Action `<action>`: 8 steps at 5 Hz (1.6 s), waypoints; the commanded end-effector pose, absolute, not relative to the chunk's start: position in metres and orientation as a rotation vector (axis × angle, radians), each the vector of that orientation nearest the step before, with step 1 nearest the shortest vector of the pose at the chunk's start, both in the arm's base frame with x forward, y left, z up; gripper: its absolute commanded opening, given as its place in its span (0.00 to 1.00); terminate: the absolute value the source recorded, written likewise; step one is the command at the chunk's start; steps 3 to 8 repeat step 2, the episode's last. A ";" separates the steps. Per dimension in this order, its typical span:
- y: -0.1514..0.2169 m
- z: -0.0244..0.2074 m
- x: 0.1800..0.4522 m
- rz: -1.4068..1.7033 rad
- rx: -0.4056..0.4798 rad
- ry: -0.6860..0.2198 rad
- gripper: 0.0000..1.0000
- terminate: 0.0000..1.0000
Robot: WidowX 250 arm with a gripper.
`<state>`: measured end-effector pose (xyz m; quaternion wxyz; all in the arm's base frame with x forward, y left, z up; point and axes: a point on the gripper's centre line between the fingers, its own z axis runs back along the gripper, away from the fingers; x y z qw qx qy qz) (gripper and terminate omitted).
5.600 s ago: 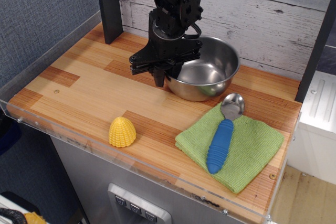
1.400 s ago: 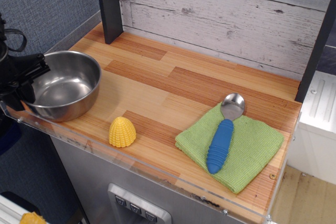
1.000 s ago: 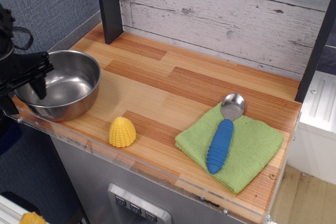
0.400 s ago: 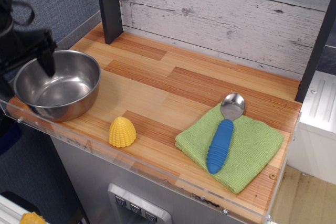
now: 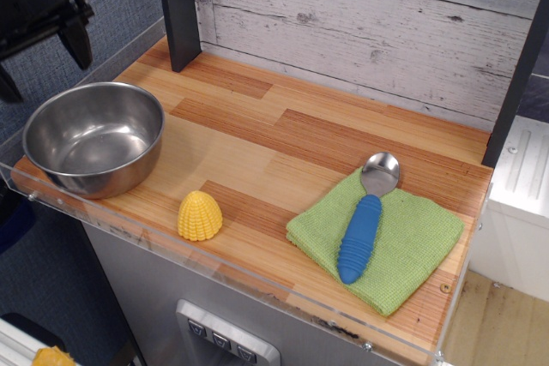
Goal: Move the utensil at the edge of the corner of the table.
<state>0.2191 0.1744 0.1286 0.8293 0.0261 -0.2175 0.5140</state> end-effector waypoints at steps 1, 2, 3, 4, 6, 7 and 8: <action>0.172 0.144 0.219 1.079 0.058 -0.515 1.00 0.00; 0.172 0.144 0.219 1.079 0.058 -0.515 1.00 1.00; 0.172 0.144 0.219 1.079 0.058 -0.515 1.00 1.00; 0.172 0.144 0.219 1.079 0.058 -0.515 1.00 1.00; 0.172 0.144 0.219 1.079 0.058 -0.515 1.00 1.00; 0.172 0.144 0.219 1.079 0.058 -0.515 1.00 1.00; 0.172 0.144 0.219 1.079 0.058 -0.515 1.00 1.00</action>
